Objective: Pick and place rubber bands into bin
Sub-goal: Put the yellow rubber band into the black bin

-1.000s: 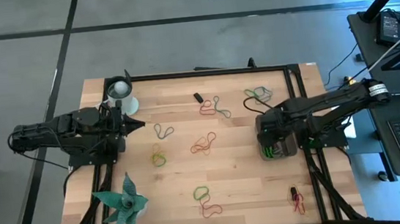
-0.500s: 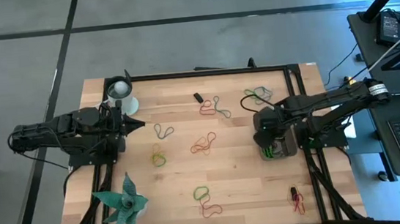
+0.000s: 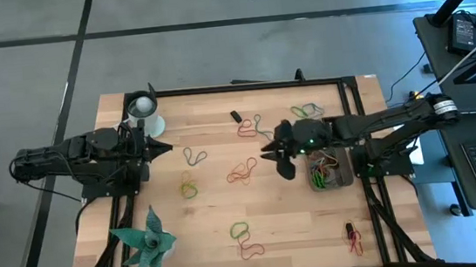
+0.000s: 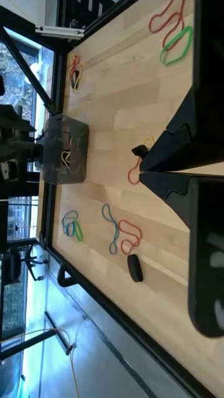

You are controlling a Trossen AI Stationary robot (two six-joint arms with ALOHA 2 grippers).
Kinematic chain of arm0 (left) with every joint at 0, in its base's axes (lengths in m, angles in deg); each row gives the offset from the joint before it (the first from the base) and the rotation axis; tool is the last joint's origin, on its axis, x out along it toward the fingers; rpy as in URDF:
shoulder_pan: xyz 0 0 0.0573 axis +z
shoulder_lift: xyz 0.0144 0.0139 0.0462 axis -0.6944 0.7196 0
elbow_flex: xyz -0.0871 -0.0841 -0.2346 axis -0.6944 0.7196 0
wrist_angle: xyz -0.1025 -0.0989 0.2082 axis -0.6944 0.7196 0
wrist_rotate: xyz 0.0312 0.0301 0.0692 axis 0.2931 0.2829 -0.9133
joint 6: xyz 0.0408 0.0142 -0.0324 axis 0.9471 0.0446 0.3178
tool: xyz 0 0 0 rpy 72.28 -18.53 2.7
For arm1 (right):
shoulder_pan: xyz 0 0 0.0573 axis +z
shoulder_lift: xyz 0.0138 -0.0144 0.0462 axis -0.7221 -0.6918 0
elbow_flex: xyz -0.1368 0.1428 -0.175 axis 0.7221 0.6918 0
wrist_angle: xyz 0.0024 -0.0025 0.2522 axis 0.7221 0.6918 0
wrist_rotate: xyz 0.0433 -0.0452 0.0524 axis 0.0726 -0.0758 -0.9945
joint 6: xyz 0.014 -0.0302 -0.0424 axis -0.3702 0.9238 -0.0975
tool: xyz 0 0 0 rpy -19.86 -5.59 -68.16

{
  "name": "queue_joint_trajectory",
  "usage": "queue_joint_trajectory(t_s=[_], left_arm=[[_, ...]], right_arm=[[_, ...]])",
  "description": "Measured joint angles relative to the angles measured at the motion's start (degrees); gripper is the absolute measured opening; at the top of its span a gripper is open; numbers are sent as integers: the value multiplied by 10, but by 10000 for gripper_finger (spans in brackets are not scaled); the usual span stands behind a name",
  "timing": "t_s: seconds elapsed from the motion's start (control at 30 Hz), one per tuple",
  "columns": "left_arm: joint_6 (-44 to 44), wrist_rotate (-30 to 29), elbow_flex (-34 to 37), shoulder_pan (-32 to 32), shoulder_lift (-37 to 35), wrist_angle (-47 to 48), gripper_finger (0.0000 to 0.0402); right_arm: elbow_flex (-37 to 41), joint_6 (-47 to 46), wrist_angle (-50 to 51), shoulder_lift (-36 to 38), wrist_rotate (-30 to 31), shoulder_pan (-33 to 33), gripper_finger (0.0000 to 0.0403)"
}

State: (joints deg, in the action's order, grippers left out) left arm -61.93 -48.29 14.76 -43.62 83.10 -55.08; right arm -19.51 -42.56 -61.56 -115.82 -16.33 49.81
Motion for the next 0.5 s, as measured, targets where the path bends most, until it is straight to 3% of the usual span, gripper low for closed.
queue_joint_trajectory(t_s=[0.2, 0.5], left_arm=[[0, 0, 0, 0, 0, 0, 8], [0, 0, 0, 0, 0, 0, 4]], right_arm=[[-86, 50, 22, -91, -10, -22, 104], [-323, 219, 183, -264, -6, -27, 104]])
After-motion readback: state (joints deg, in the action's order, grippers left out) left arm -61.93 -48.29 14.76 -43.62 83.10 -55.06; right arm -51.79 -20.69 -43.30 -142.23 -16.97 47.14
